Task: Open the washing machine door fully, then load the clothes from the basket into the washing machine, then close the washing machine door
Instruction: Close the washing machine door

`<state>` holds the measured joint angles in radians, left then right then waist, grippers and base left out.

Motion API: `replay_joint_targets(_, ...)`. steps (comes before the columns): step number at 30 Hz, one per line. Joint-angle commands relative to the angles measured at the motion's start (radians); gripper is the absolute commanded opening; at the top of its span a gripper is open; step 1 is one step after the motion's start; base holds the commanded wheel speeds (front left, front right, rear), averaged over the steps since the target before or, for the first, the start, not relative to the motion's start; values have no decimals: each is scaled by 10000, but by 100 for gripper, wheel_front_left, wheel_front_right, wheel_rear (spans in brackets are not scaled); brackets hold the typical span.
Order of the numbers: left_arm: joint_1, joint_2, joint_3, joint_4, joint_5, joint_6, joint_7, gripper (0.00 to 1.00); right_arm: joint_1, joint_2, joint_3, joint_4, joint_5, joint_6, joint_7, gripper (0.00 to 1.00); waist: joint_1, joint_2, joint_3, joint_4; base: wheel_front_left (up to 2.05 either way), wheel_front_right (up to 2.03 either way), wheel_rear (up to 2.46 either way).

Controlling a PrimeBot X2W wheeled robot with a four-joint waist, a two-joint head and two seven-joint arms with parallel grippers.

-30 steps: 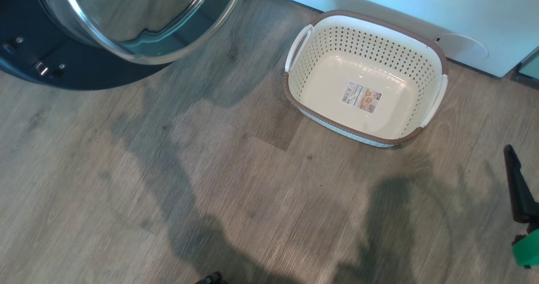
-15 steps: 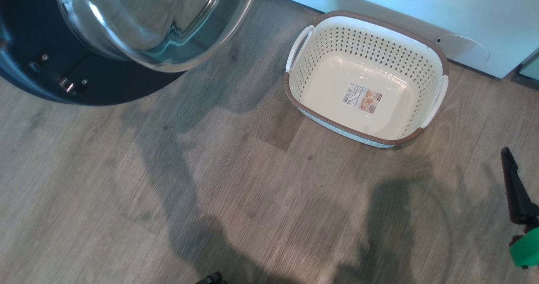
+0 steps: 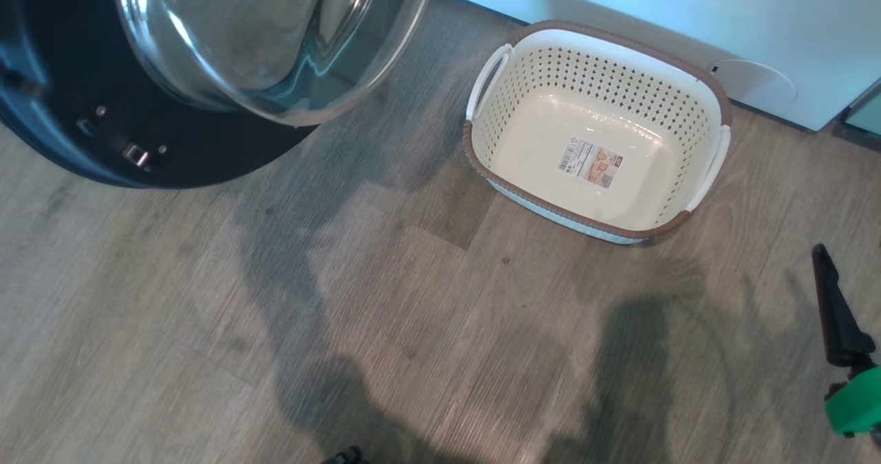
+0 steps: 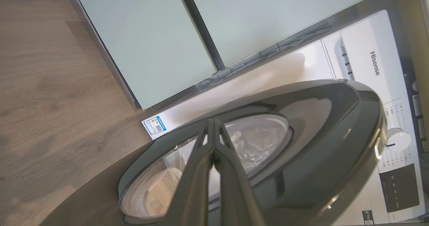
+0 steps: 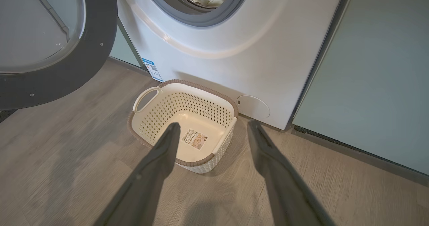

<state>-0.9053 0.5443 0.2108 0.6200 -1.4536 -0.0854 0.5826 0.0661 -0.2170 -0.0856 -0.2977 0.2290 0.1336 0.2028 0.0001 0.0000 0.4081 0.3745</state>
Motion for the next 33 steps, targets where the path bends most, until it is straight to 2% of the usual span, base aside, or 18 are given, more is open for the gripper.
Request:
replay_joint_targets(1, -185, 598, 160, -461, -76, -104, 173, 0, -291, -76, 230, -276, 34, -29, -26, 100, -1, 0, -32, -10, 0, 0, 0)
replay_joint_targets(21, 458, 33, -58, -1653, -539, -297, 870, 0, -617, 477, 699, 797, 161, -29, -654, 100, -1, 0, -687, -263, 0, 0, 0)
replay_joint_targets(33, 1247, -597, -273, -2449, -883, -364, 1262, 0, -757, 870, 993, 1598, 241, -29, -1143, 100, -1, 0, -1299, -450, 0, 0, 0)
